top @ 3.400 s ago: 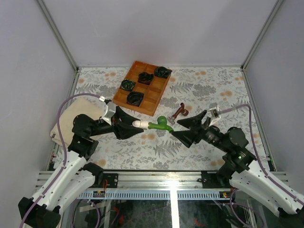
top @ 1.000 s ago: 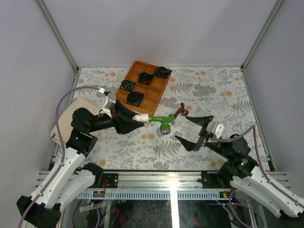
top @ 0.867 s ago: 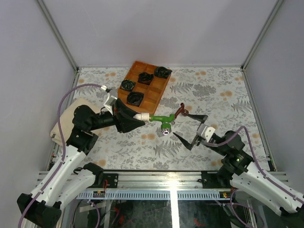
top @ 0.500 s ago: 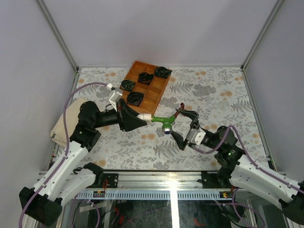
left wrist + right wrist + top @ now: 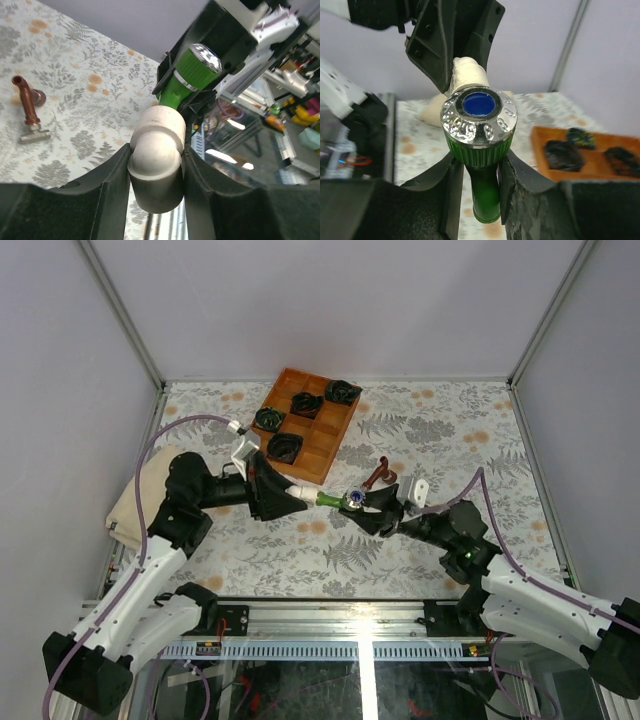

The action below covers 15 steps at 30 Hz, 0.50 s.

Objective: Install the water faucets

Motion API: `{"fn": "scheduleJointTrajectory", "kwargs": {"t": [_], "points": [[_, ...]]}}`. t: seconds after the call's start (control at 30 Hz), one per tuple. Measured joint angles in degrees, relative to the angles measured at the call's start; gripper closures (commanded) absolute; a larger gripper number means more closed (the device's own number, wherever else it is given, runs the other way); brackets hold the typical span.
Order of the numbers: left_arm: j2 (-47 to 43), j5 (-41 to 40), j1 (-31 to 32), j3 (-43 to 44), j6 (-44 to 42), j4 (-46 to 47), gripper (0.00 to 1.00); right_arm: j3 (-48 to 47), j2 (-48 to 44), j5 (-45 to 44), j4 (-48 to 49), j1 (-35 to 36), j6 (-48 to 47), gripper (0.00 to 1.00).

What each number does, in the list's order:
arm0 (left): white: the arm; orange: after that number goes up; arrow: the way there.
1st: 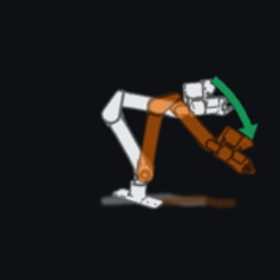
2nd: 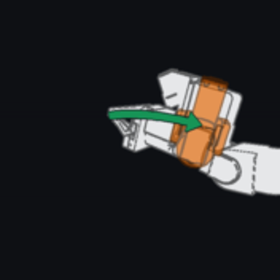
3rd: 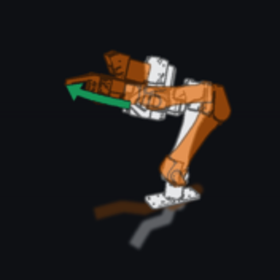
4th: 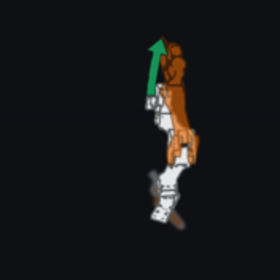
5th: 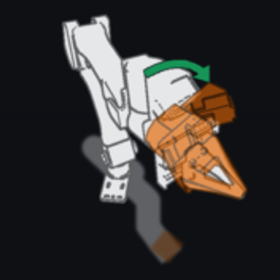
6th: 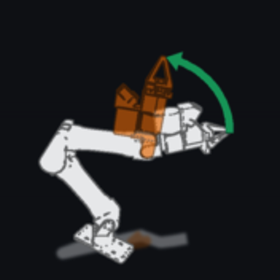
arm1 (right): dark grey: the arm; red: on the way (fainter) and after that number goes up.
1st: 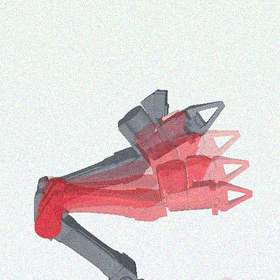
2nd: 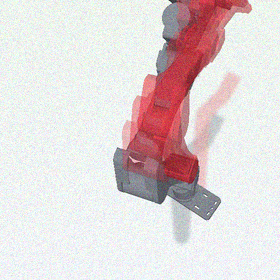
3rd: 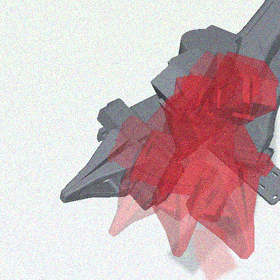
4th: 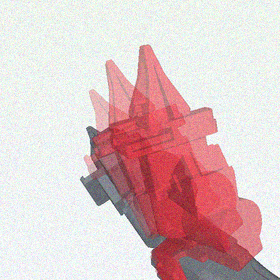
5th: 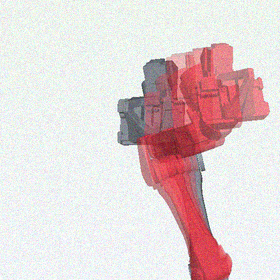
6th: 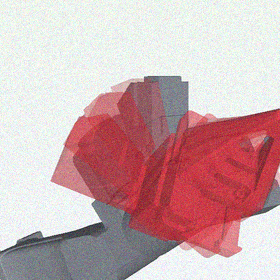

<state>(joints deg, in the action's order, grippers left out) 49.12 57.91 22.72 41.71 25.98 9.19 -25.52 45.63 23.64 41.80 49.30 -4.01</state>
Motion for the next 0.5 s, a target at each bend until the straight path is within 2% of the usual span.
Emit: {"fn": "scheduleJointTrajectory", "kwargs": {"t": [0.17, 0.33, 0.37, 0.4, 0.43, 0.5], "points": [[-4.0, 2.7, 0.0, -2.8, -13.6, -2.0, 1.00, 0.0, 1.3, 0.7, -1.5, -1.3, 24.6, 0.91], [-9.4, 3.7, 0.1, -7.3, -28.6, -4.0, 1.00, -0.2, 7.6, 8.5, 0.0, -6.1, 56.7, 0.90], [-10.2, 3.8, 0.2, -7.7, -31.3, -4.6, 1.00, 0.3, 9.7, 10.0, 2.6, -6.8, 63.8, 0.86], [-10.9, 3.9, 0.2, -7.8, -34.0, -5.4, 1.00, 1.2, 11.9, 11.0, 6.4, -7.3, 70.4, 0.78], [-11.3, 4.0, 0.2, -7.8, -36.5, -6.1, 1.00, 2.6, 14.7, 11.9, 12.1, -7.7, 77.6, 0.70], [-11.9, 4.0, 0.4, -7.8, -41.2, -7.3, 1.00, 5.3, 19.7, 12.2, 22.6, -8.1, 90.2, 0.60]]}}
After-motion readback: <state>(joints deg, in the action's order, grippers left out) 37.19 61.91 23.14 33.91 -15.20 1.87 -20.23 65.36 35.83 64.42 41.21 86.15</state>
